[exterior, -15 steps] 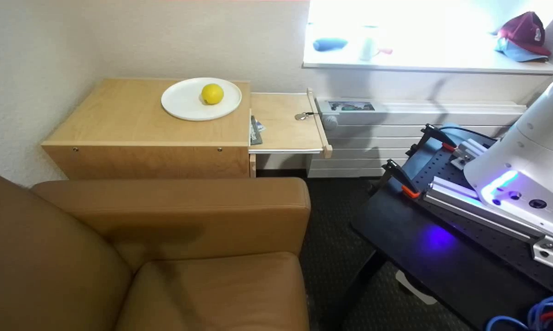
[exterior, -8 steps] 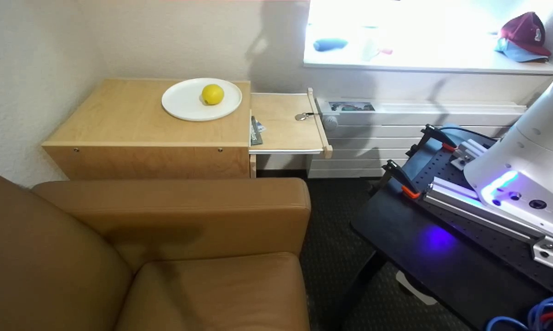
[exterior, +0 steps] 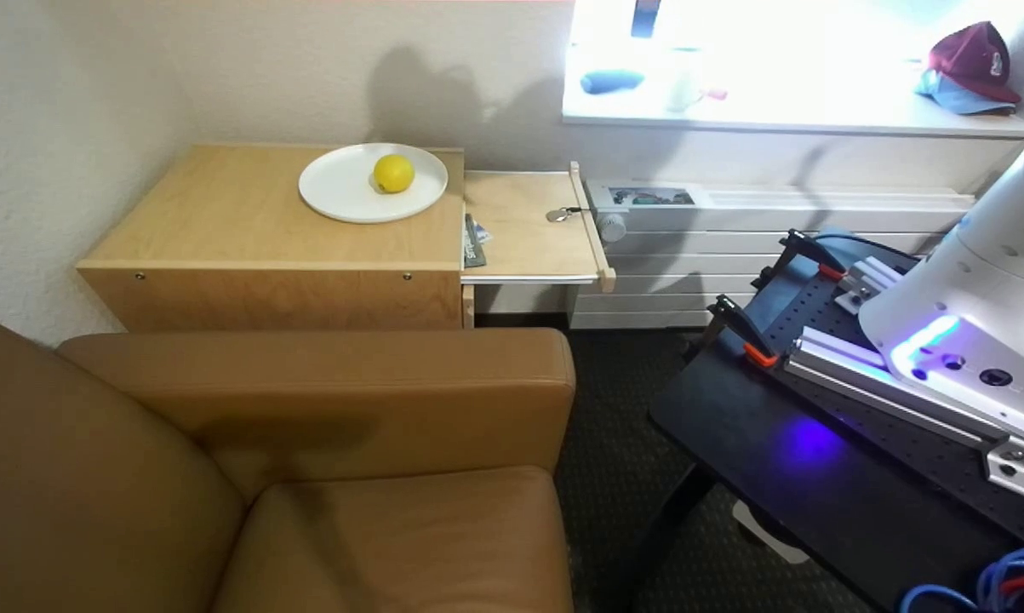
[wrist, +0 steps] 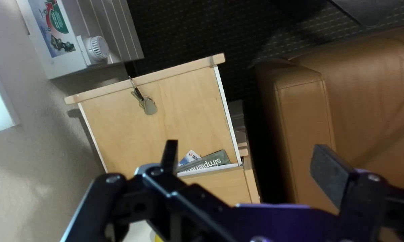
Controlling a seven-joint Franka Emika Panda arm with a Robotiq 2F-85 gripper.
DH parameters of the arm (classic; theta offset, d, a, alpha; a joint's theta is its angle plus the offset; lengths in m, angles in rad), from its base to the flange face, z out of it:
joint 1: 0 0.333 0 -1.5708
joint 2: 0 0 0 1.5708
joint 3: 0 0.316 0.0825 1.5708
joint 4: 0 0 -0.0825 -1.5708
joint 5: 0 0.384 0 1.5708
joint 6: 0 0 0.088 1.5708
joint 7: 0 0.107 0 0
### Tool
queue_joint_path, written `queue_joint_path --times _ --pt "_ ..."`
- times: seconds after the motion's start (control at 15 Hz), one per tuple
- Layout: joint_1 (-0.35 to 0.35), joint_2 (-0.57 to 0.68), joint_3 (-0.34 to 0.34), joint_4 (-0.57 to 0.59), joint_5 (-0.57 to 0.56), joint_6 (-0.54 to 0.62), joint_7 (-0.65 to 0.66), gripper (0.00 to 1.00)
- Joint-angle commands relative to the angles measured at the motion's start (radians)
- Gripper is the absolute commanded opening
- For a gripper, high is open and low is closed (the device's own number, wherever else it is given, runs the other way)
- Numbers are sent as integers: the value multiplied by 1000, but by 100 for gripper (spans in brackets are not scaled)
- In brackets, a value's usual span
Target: Move the ball to the window sill
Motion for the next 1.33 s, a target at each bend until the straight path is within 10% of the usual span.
queue_joint_path --times 0.0,0.8,1.07,1.27 --pt "-34 38 -1 0 -33 -25 14 100" --pt "-38 583 5 347 308 319 217 100" --pt "-38 583 5 347 287 309 217 100" --pt "11 678 -62 363 7 448 427 100"
